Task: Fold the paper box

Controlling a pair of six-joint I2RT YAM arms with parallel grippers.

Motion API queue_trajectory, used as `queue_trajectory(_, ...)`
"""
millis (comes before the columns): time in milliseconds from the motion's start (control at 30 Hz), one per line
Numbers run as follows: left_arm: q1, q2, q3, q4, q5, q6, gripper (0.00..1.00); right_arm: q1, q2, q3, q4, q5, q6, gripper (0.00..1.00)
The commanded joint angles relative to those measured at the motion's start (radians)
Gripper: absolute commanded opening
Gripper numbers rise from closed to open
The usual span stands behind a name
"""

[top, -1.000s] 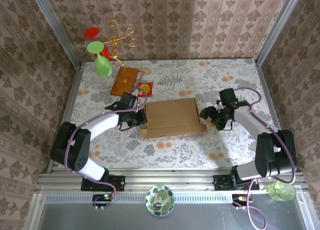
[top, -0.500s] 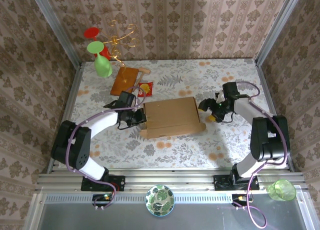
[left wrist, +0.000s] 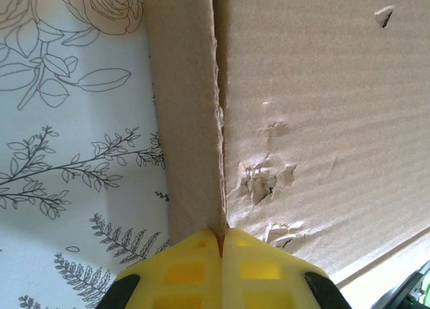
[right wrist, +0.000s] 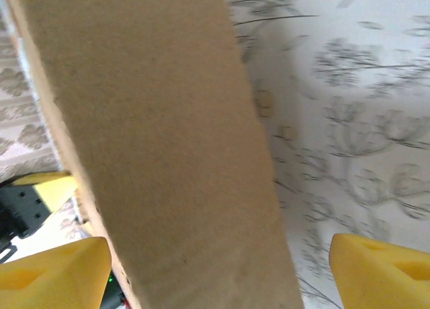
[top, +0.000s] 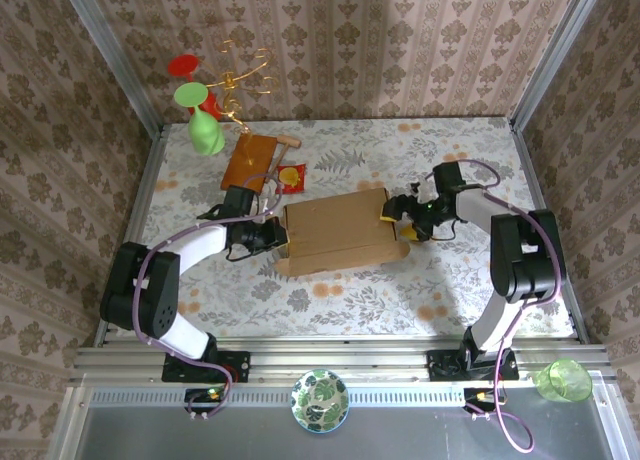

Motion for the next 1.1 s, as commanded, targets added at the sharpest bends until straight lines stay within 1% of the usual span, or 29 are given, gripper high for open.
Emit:
queue_trajectory(0,0.022,0.023,-0.048,-0.054,-0.071,0.046,0.0,0.023,0.044,0.008,0.052,-0.115,0.003,0.86)
queue_trajectory(100,0.034,0.023,-0.06,-0.054,-0.074,0.055,0.0,0.037,0.066,0.006,0.08,-0.146,0.016,0.86)
queue_trajectory(300,0.053,0.024,-0.08,-0.031,-0.069,0.052,0.0,0.082,0.072,-0.002,0.168,-0.212,0.09,0.84)
queue_trajectory(433,0.06,0.004,-0.084,0.004,-0.062,0.027,0.0,0.105,0.059,-0.026,0.22,-0.215,0.164,0.77)
queue_trajectory(467,0.062,-0.013,-0.083,0.014,-0.061,0.012,0.06,0.105,0.056,-0.035,0.243,-0.219,0.194,0.73)
queue_trajectory(533,0.065,-0.059,-0.082,0.036,-0.064,-0.02,0.13,0.101,0.051,-0.048,0.256,-0.218,0.239,0.66)
queue_trajectory(667,0.079,-0.189,-0.088,0.076,-0.117,-0.137,0.35,0.081,0.037,-0.06,0.235,-0.221,0.338,0.58)
queue_trajectory(767,0.111,-0.263,-0.115,0.095,-0.143,-0.268,0.4,0.06,0.023,-0.065,0.206,-0.226,0.418,0.54)
queue_trajectory(900,0.153,-0.315,-0.158,0.135,-0.106,-0.436,0.43,0.04,0.014,-0.063,0.149,-0.241,0.51,0.51)
queue_trajectory(967,0.16,-0.338,-0.175,0.122,-0.124,-0.522,0.51,0.035,0.006,-0.06,0.122,-0.259,0.555,0.49)
queue_trajectory(1067,0.152,-0.35,-0.214,0.163,-0.116,-0.637,0.56,0.032,-0.002,-0.035,0.031,-0.275,0.584,0.46)
